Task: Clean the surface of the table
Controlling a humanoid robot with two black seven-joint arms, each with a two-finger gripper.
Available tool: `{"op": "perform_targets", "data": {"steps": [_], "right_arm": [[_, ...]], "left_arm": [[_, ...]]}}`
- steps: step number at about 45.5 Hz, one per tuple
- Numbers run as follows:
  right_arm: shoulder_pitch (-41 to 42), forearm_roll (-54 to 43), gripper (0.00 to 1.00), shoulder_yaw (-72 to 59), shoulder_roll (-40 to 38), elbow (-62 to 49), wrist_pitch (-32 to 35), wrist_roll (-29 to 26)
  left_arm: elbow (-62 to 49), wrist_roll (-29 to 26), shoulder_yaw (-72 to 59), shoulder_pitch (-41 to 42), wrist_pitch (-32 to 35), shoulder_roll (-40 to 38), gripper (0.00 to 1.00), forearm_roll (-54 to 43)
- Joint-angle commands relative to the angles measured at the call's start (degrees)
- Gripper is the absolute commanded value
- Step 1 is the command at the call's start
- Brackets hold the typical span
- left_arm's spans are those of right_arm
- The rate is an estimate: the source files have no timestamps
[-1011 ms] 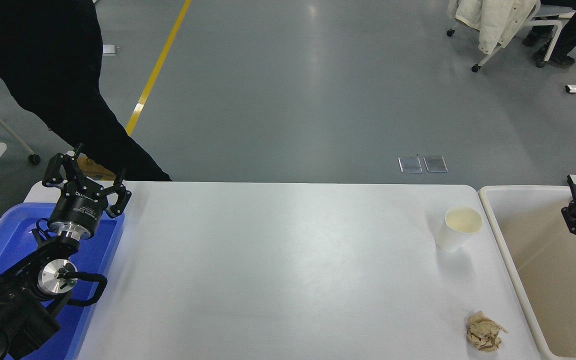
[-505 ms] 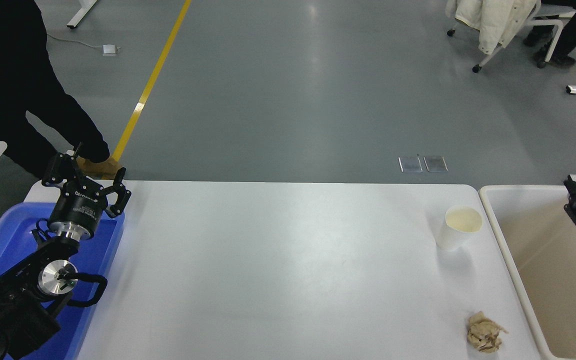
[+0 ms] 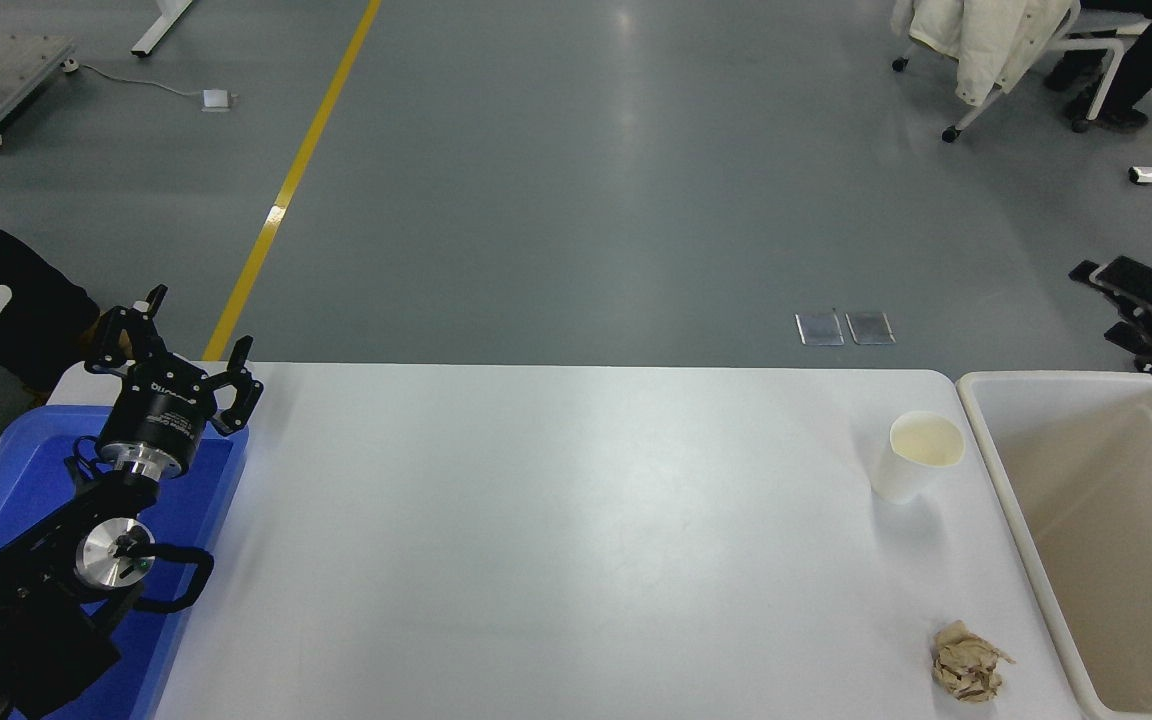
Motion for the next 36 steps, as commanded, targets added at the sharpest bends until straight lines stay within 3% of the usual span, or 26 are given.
{"op": "perform_targets", "data": {"steps": [1,10,22,36], "right_arm": [[7.63,-20.32,0.99,-2.62,-2.89,10.21,-0.39,-0.08],[6.58,-27.18,0.99,-4.37,-0.79,10.21,-1.27,0.01],[-0.88,-27.28,0.99,-12.28,7.29,4.78,-13.74,-0.87],[-5.11,-26.84,0.99,-12.37,11.96,-3.15,-13.93,-0.96]], "left_arm": [[0.00,0.00,0.00,0.00,0.00,0.07,1.00,-0.01],[0.00,0.00,0.00,0.00,0.00,0.07,1.00,0.07],[0.00,0.00,0.00,0.00,0.00,-0.02,1.00,0.07],[0.00,0.00,0.00,0.00,-0.09,-0.02,1.00,-0.01]]}}
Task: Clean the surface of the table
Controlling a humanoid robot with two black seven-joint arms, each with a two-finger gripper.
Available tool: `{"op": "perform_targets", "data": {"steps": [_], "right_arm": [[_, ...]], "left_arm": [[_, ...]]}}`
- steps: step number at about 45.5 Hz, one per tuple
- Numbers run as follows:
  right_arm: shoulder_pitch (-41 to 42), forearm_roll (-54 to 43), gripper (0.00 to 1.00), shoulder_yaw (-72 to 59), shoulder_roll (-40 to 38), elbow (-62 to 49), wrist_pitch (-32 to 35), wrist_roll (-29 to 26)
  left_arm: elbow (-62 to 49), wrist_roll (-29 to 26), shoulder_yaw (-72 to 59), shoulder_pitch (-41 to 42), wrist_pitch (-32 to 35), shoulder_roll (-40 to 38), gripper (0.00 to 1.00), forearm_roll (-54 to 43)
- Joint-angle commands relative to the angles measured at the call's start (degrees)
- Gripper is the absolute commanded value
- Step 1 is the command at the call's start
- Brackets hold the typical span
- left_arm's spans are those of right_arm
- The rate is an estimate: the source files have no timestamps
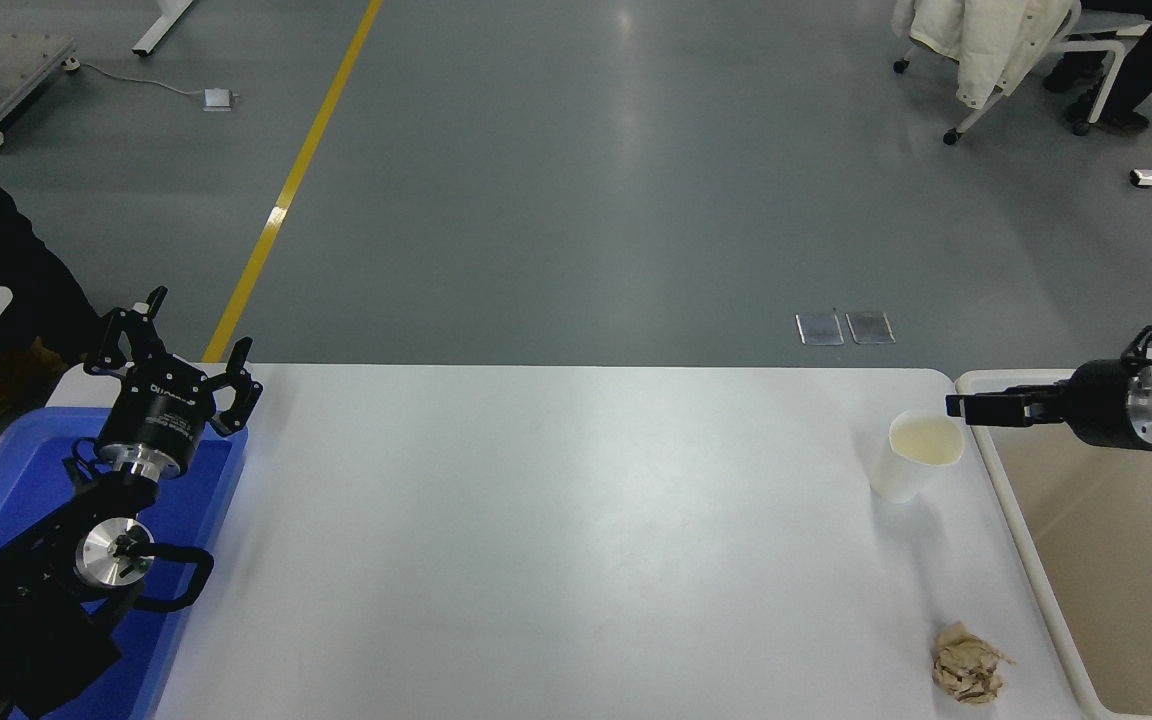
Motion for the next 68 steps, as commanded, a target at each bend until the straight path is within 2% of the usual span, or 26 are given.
{"op": "perform_targets", "data": {"steps": [1,20,27,31,52,58,68], "right_arm": [[-3.56,-0.55,0.99,-1.27,4.05,-5.33,-2.06,-0.18],[-6.55,-0.29,0.98,-1.18,9.85,-14.47,-2.15,-0.09],[-6.64,-0.29,0.97,-1.27,10.29,-14.91,-1.80,-0.09],[-6.90,-0.29,0.91,-1.27,10.29,-15.00,-1.80,-0.09],[-9.19,-0.20,0.87,-1.27,11.08,-15.18,-1.89,-0.09],[-9.28,-0.20,0.73,-1.27,11.08,-15.09,-2.06,0.09],[-9.28,-0.37,0.34,-1.44,11.08,-15.09,-1.71,0.35]], "left_arm": [[0.00,0.00,0.00,0.00,-0.07,-0.01,1.00,-0.03],[0.00,0.00,0.00,0.00,-0.07,-0.01,1.00,0.06],[0.00,0.00,0.00,0.00,0.02,-0.01,1.00,0.06],[0.00,0.00,0.00,0.00,0.02,-0.01,1.00,0.06],[0.00,0.00,0.00,0.00,0.02,-0.01,1.00,0.06],[0.00,0.00,0.00,0.00,0.02,-0.01,1.00,-0.03],[0.00,0.00,0.00,0.00,0.02,-0.01,1.00,-0.03]]}}
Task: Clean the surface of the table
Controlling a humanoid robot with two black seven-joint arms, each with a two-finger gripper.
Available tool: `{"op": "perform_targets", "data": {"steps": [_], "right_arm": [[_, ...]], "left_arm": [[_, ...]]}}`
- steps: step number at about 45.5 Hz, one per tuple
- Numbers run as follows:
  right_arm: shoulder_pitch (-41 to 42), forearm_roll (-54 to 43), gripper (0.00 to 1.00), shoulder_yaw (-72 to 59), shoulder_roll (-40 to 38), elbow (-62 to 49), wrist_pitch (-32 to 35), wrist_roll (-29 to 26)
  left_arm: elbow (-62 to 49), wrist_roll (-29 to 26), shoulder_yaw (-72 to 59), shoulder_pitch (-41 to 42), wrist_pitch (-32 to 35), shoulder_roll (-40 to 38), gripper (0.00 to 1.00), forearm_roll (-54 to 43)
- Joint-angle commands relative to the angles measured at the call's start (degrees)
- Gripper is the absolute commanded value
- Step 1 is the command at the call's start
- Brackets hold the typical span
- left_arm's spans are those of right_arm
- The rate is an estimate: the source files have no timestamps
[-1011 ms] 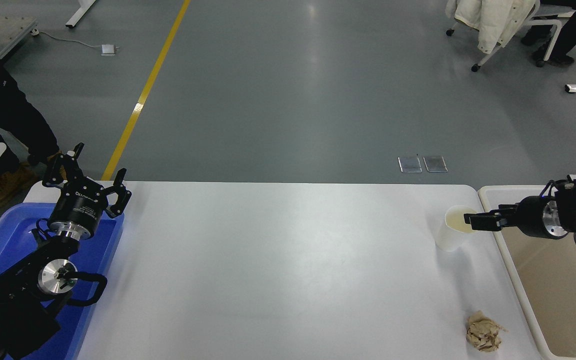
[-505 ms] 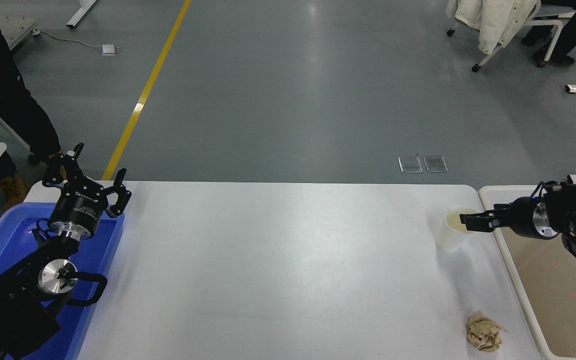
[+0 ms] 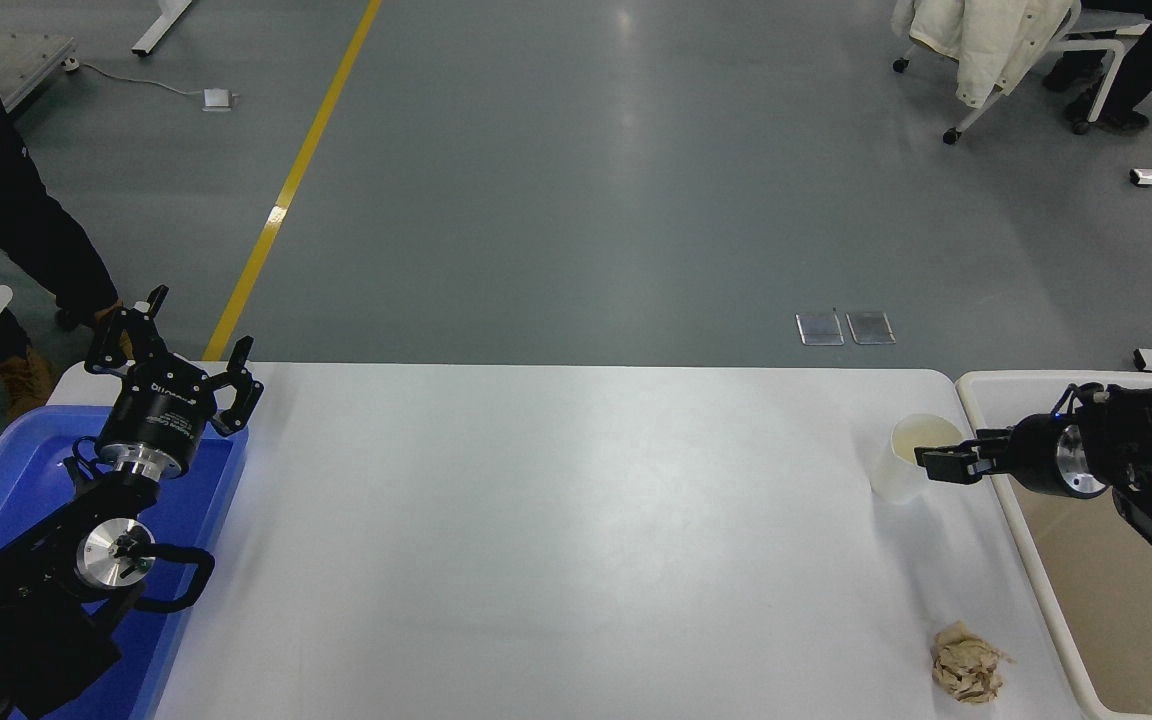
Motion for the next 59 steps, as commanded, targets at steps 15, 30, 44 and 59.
{"op": "perform_targets", "data": {"steps": [15,30,44,59], "right_arm": [[-0.23,-0.08,0.00,-0.06,-0.02,-0.03,0.63,0.54],[-0.06,1.06,0.00,0.37,-0.02,-0.11,0.63,0.54],[4.33,5.81,0.00,0.55,-1.25,0.94,0.80,3.00],[13.12,14.43,0.00,1.51,-10.83,6.56,5.28,9.42]], "left_arm": [[0.00,0.00,0.00,0.00,0.05,0.00,1.00,0.01],[0.00,0.00,0.00,0.00,-0.04,0.00,1.00,0.01],[0.00,0.00,0.00,0.00,-0.03,0.00,1.00,-0.08],[0.00,0.00,0.00,0.00,0.05,0.00,1.00,0.01]]}}
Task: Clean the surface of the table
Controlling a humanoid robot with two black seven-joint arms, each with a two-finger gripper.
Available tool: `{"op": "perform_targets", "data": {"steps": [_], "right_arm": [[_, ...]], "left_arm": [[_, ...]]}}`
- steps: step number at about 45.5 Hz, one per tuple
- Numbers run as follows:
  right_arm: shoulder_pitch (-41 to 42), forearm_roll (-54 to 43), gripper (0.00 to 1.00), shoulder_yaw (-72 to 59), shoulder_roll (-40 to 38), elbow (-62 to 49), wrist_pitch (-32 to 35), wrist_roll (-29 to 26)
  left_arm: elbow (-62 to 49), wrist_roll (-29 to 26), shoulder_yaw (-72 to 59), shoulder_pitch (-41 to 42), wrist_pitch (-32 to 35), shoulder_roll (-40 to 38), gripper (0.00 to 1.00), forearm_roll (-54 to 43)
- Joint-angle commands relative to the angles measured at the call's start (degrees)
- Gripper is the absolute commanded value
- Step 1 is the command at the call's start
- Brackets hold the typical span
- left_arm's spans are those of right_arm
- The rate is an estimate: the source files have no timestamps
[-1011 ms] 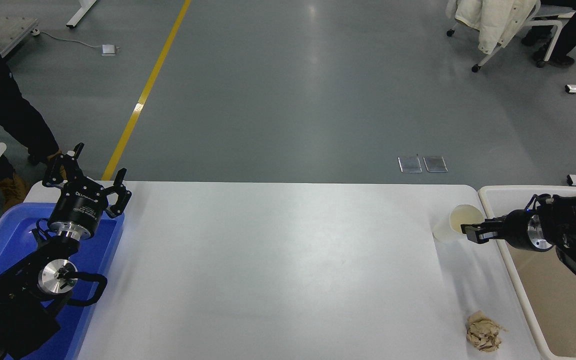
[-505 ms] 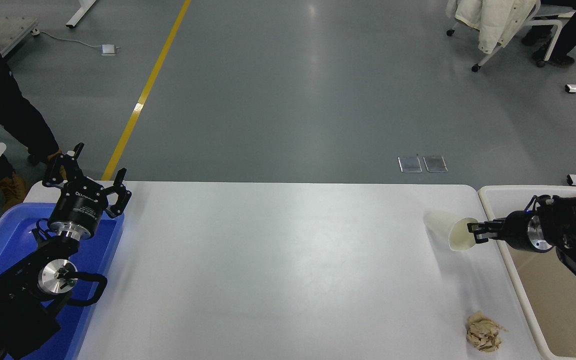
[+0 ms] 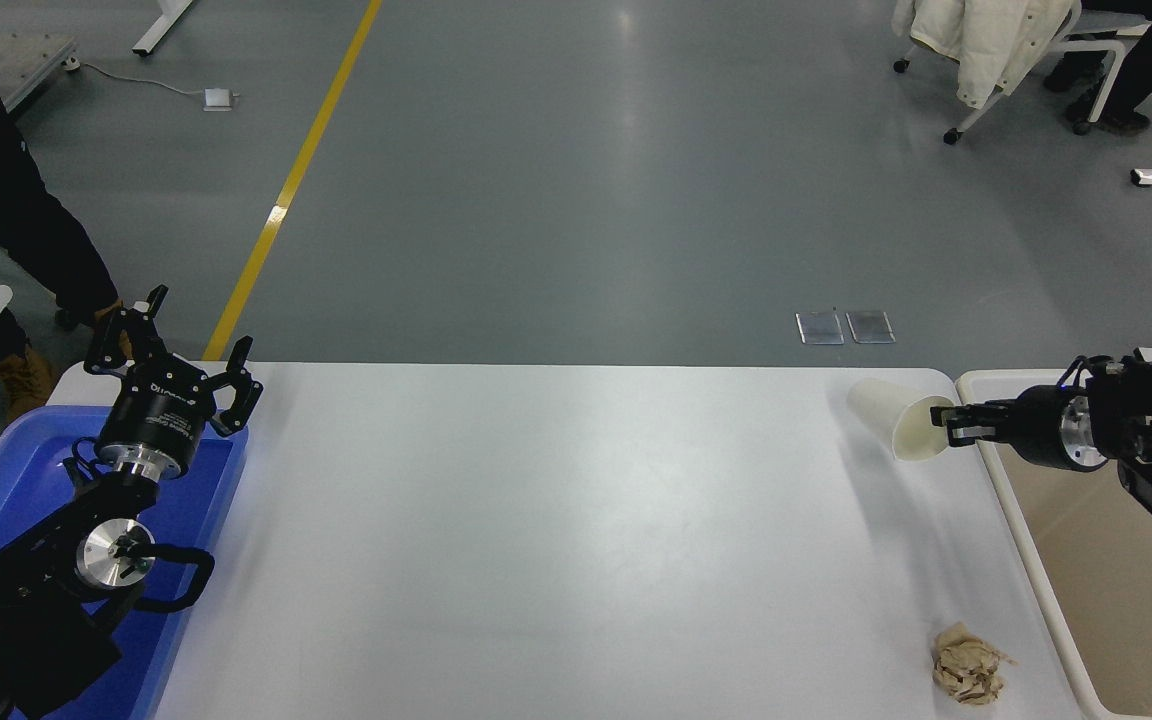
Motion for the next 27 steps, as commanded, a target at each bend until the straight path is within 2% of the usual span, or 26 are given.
{"op": "perform_targets", "data": {"steps": [1,17,27], "right_arm": [[6.17,4.84,0.00,1.00,-6.17,3.78,3.11,3.66],[11.72,6.16,0.00,11.54,-15.13,3.87,13.21,5.42],[9.26,6.43,0.00,14.27,-17.60,0.89,14.36,6.47]], "left_arm": [[0.00,0.00,0.00,0.00,-0.07,0.00,1.00,-0.06],[0.00,0.00,0.00,0.00,0.02,0.00,1.00,-0.06],[0.00,0.00,0.00,0.00,-0.07,0.00,1.00,-0.06]]}}
